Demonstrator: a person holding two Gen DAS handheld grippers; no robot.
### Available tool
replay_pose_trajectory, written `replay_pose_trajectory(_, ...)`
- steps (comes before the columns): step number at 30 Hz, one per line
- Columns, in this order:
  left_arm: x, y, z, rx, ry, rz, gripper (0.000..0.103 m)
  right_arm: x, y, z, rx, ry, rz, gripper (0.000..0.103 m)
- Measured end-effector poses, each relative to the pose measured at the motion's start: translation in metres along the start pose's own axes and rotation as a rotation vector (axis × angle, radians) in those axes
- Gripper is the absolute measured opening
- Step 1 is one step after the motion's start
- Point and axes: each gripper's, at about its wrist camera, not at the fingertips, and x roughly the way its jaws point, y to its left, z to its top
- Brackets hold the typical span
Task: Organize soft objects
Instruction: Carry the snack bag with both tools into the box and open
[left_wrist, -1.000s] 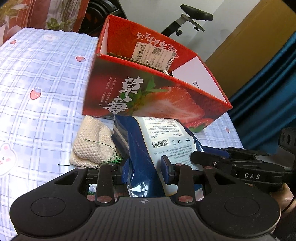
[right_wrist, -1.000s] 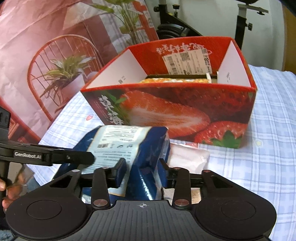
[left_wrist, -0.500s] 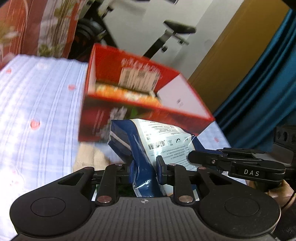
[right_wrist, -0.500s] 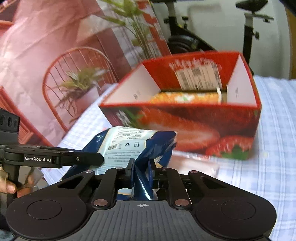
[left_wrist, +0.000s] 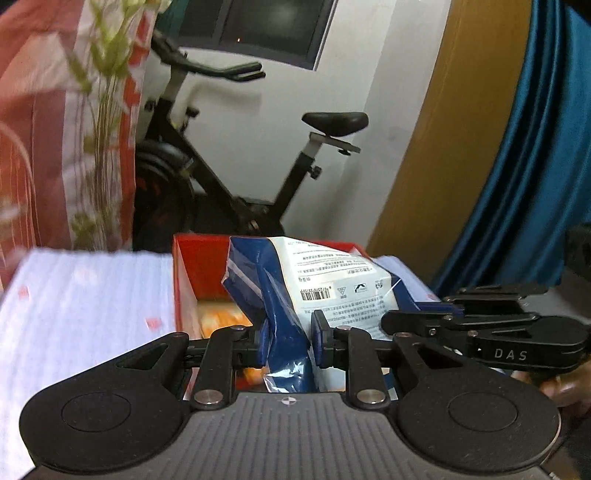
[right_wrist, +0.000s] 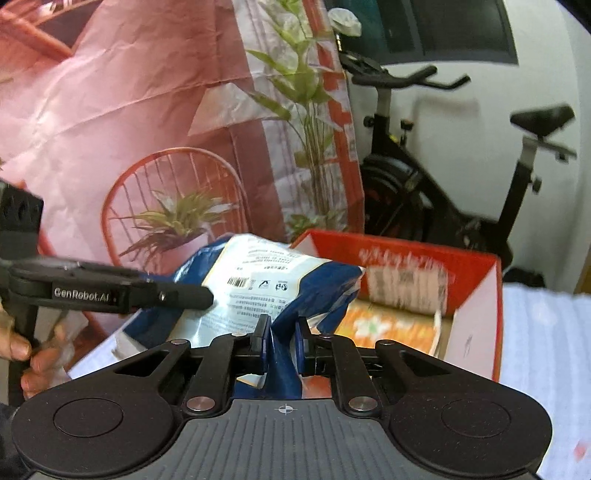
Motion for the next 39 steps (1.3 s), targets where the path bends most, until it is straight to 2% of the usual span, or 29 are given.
replay_pose_trajectory(6, 0.049, 0.004, 0.028, 0.041, 0.021, 0.065, 0.024, 0.046, -0.016, 0.028, -0.060, 0.028, -0.102, 0.012)
replay_pose_trajectory(10, 0.077, 0.015, 0.035, 0.034, 0.049, 0.091, 0.024, 0.076, -0.028, 0.037, -0.098, 0.052, -0.147, 0.012)
replay_pose_trajectory(19, 0.127, 0.036, 0.032, 0.032, 0.185, 0.143, 0.024, 0.145, -0.055, 0.030, -0.092, 0.175, -0.186, 0.012)
replay_pose_trajectory(22, 0.139, 0.039, 0.030, 0.048, 0.228, 0.160, 0.024, 0.163, -0.062, 0.024, -0.052, 0.225, -0.184, 0.012)
replay_pose_trajectory(25, 0.147, 0.043, 0.027, 0.053, 0.278, 0.160, 0.026, 0.179, -0.074, 0.018, 0.040, 0.299, -0.170, 0.012)
replay_pose_trajectory(30, 0.150, 0.050, 0.027, 0.060, 0.294, 0.177, 0.029, 0.194, -0.083, 0.010, 0.150, 0.372, -0.164, 0.012)
replay_pose_trajectory(32, 0.151, 0.052, 0.029, 0.057, 0.310, 0.189, 0.034, 0.200, -0.083, 0.006, 0.175, 0.406, -0.160, 0.012)
replay_pose_trajectory(39, 0.142, 0.048, 0.034, 0.056, 0.279, 0.197, 0.037, 0.196, -0.091, 0.003, 0.220, 0.386, -0.258, 0.009)
